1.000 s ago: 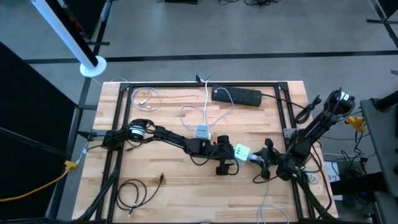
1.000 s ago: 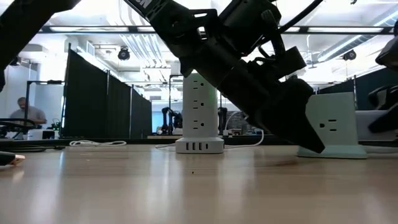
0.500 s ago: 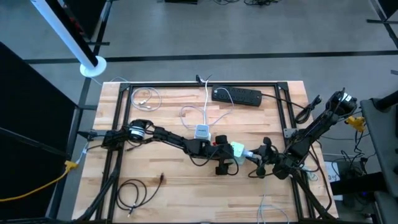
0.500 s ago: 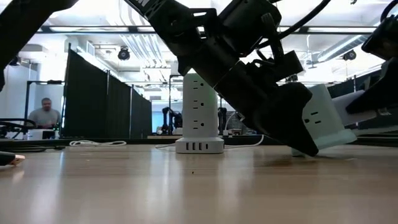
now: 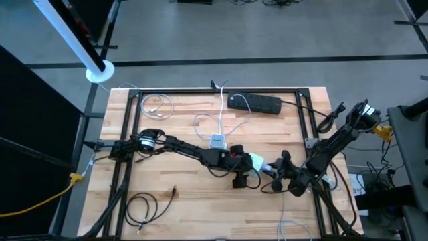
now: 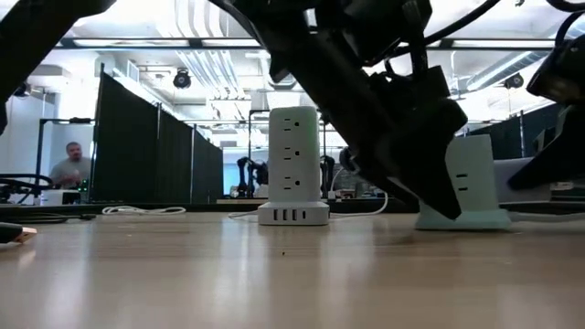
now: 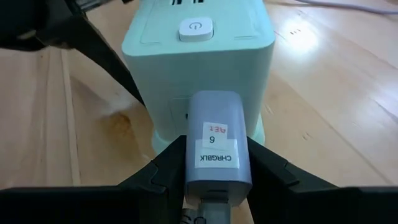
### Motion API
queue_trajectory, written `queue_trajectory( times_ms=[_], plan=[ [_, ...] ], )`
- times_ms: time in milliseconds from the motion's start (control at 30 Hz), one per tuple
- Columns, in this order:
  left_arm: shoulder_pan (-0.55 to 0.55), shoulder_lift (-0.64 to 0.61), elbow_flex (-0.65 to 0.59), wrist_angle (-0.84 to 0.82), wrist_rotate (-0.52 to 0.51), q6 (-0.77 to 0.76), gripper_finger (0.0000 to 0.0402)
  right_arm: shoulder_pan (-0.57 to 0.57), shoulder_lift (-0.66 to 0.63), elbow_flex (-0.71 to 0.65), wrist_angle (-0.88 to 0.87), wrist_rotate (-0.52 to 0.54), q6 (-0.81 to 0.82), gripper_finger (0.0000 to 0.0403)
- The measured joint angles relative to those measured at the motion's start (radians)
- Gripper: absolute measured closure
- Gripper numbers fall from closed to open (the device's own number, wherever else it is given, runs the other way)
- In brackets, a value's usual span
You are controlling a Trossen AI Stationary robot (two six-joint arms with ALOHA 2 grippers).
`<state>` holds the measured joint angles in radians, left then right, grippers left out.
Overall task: Insert USB
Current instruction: Insert the purple charger adapter into the right white outlet extension, then insert the white charger cable into the top white outlet extension
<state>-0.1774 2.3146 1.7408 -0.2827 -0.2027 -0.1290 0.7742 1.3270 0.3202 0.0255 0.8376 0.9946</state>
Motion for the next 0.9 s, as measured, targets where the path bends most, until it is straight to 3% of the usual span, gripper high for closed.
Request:
queue_trajectory(
  times_ms=[200, 333, 667, 900],
  plan=[
    [-0.001, 0.000, 0.003, -0.017, -0.010, 0.002, 0.0090, 0.002, 0.014, 0.022, -0.025, -0.029, 0.020, 0.0288],
    [-0.007, -0.010, 0.016, -0.068, -0.016, -0.004, 0.0090, 0.002, -0.028, 0.048, -0.089, -0.103, 0.017, 0.0286],
    [-0.031, -0.026, 0.160, -0.100, -0.039, 0.031, 0.0090, 0.005, -0.153, 0.186, -0.376, -0.266, -0.072, 0.0085],
    [-0.034, -0.027, 0.299, -0.266, -0.045, 0.112, 0.0090, 0.000, -0.180, 0.294, -0.615, -0.194, -0.061, 0.0051]
  ],
)
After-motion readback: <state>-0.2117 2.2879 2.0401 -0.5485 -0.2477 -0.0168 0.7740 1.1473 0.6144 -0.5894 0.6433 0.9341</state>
